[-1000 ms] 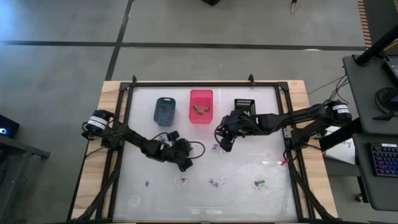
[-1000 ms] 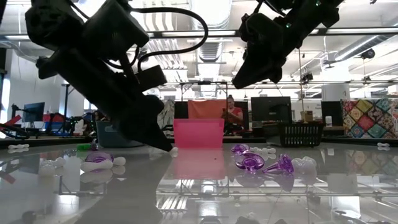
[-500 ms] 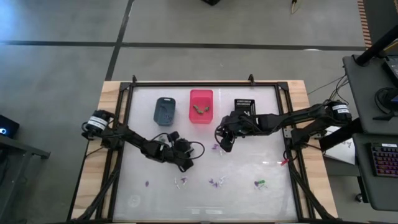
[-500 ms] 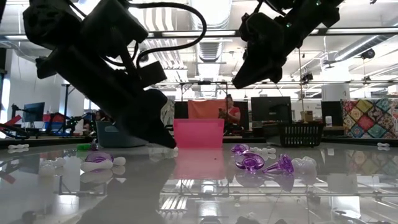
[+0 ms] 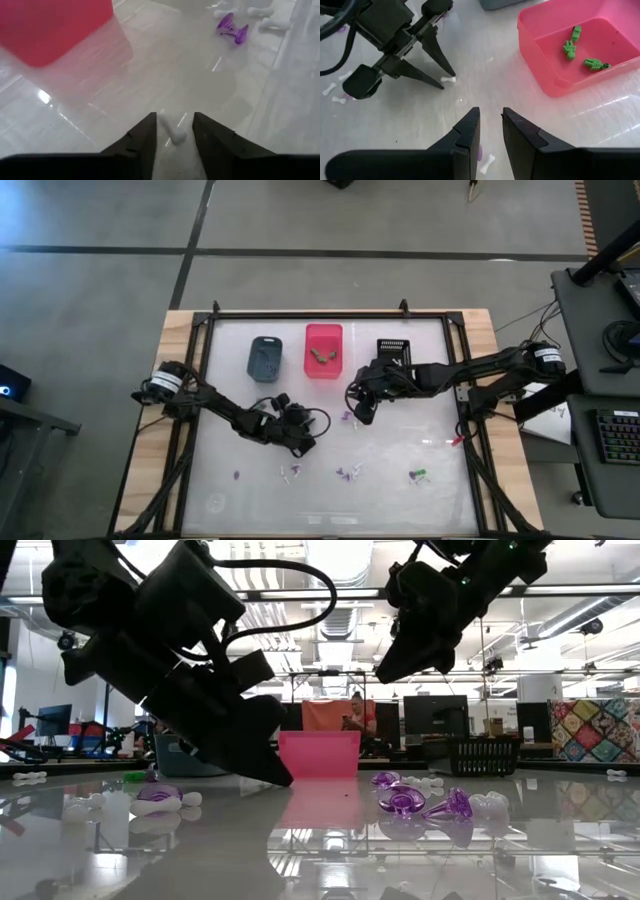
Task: Sort Halloween decoration
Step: Put the white bone toy into the black bin
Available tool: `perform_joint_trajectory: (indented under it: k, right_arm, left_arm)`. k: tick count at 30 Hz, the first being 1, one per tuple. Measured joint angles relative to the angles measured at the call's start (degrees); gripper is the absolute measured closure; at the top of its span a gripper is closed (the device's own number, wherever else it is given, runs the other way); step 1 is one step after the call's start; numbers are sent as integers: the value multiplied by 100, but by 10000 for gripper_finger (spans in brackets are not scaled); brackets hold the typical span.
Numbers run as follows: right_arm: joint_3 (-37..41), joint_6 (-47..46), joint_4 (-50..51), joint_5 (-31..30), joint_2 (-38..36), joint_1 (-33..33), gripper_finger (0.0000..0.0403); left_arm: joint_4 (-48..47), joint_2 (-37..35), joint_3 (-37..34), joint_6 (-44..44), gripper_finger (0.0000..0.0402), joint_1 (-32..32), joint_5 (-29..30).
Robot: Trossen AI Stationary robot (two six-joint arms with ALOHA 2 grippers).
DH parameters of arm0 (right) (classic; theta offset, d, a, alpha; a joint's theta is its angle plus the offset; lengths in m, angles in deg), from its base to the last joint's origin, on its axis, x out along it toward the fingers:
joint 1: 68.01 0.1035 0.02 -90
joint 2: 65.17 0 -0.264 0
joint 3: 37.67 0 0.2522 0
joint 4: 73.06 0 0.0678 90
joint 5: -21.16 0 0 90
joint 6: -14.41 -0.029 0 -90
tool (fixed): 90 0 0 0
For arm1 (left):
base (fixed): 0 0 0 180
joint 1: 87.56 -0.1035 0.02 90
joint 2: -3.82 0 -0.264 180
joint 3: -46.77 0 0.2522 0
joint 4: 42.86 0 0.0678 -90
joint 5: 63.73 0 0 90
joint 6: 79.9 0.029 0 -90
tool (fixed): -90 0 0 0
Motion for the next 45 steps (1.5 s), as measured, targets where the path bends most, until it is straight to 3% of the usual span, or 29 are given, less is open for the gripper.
perform_joint_trajectory:
  k: [7, 15, 22, 26, 31, 35, 45]
  right_arm:
    - [0, 0, 38, 2, 0, 0, 330]
    - [0, 86, 41, 18, 0, 71, 330]
    - [10, 497, -53, 50, 0, 352, 330]
    - [91, 1045, -683, 50, 0, 558, 330]
    - [160, 1887, -1655, 49, 0, 808, 330]
    - [175, 2526, -2204, 44, 0, 994, 330]
    - [139, 4382, -3694, 0, 0, 1279, 330]
  left_arm:
    - [-65, -39, -25, 20, 391, 0, -46]
    - [-222, -445, -73, 548, 399, -15, -277]
    - [-116, -1581, -233, 1563, 400, -30, -410]
    - [214, -2304, -309, 2353, 400, -36, -779]
    - [1117, -3000, -477, 3098, 400, -153, -1818]
    - [2072, -3343, -806, 3131, 400, -294, -2742]
    - [4472, -3428, -1477, 2125, 400, -379, -2880]
